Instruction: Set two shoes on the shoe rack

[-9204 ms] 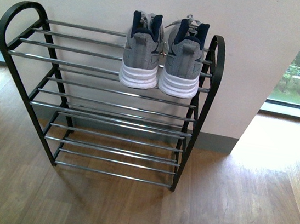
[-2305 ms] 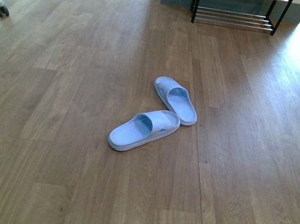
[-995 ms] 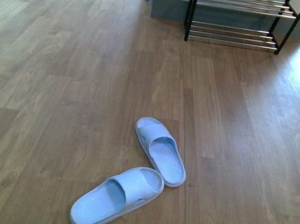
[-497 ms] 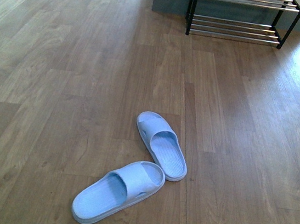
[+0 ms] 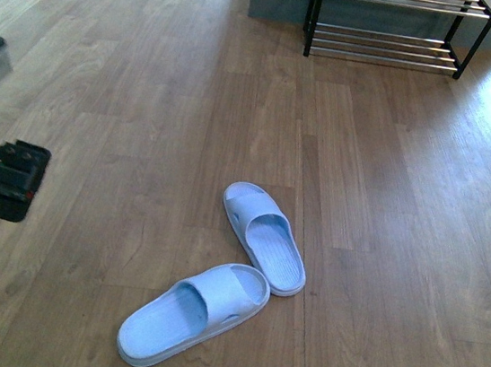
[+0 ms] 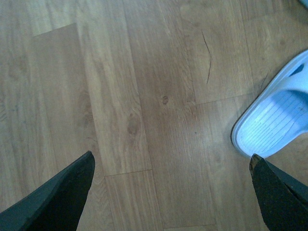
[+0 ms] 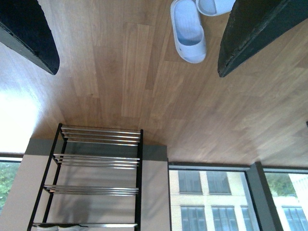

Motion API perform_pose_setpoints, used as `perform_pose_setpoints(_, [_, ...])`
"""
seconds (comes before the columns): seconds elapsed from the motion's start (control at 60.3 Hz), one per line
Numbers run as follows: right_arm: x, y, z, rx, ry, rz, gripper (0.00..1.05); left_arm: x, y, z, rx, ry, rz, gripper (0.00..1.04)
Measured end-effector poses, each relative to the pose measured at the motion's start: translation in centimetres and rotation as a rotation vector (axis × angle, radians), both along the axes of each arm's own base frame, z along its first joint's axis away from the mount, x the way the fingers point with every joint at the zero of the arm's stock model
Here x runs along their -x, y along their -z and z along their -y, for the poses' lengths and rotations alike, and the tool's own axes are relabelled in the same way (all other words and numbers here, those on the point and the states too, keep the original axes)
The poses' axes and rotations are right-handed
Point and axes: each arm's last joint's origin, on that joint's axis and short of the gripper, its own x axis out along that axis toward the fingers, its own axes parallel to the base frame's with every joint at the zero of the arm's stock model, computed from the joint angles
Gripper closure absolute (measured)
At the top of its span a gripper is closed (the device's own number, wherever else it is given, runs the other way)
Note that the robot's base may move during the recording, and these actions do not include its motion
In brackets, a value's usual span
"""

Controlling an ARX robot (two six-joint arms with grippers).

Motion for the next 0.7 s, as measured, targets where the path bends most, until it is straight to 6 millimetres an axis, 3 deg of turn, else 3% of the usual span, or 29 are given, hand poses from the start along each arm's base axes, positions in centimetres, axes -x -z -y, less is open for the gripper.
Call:
perform_pose_setpoints(0.265, [0.0, 0.0, 0.0, 0.000, 0.000, 0.000, 0.09, -1.4, 7.2, 2.8, -0.017, 0.304, -0.051, 0.09])
perform_pose_setpoints(0.415, [0.0, 0.0, 0.0, 0.000, 0.000, 0.000, 0.09, -1.7, 9.6, 3.8, -0.040, 0.433, -0.060, 0.09])
perform_pose_setpoints(0.696, [0.0, 0.0, 0.0, 0.000, 0.000, 0.000, 0.09, -3.7, 12.6, 5.3, -0.043, 0.511, -0.011, 0.09])
